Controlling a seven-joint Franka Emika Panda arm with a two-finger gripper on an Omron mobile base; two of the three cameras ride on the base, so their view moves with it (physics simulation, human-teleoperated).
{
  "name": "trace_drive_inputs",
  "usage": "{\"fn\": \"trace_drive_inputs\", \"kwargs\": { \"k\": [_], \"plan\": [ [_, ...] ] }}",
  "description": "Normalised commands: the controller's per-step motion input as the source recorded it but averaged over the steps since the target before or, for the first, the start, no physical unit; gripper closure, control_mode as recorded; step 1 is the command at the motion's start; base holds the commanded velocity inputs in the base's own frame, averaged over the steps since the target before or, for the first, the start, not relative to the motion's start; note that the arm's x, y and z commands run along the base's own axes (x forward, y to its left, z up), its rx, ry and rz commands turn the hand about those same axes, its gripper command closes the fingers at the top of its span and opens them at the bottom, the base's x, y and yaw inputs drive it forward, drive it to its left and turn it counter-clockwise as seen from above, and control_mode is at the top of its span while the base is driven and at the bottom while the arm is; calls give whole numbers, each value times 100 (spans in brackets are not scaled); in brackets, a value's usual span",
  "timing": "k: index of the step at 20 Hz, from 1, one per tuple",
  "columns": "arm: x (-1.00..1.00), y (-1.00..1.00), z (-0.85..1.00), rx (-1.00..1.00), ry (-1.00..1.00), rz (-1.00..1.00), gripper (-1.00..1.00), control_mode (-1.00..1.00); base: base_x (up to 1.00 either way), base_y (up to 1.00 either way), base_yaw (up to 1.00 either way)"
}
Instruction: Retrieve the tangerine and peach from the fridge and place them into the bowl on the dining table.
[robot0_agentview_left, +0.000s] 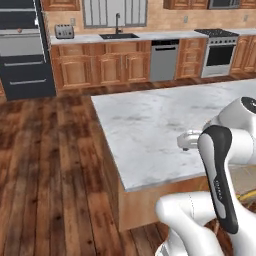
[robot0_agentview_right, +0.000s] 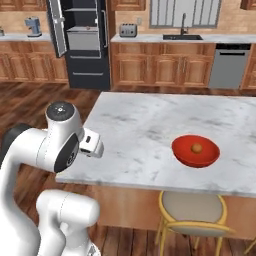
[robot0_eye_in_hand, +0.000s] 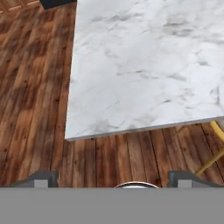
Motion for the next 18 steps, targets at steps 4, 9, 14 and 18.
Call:
{"fn": "trace_drive_inputs", "kwargs": {
  "k": [4, 9, 14, 18],
  "plan": [
    [0, 0, 0, 0, 0, 0, -100, 100, 42, 100, -4],
    [0, 0, 0, 0, 0, 0, -100, 100, 26, 100, 0],
    [0, 0, 0, 0, 0, 0, -100, 100, 29, 100, 0],
    [0, 0, 0, 0, 0, 0, -100, 100, 91, 79, 0]
  ]
}}
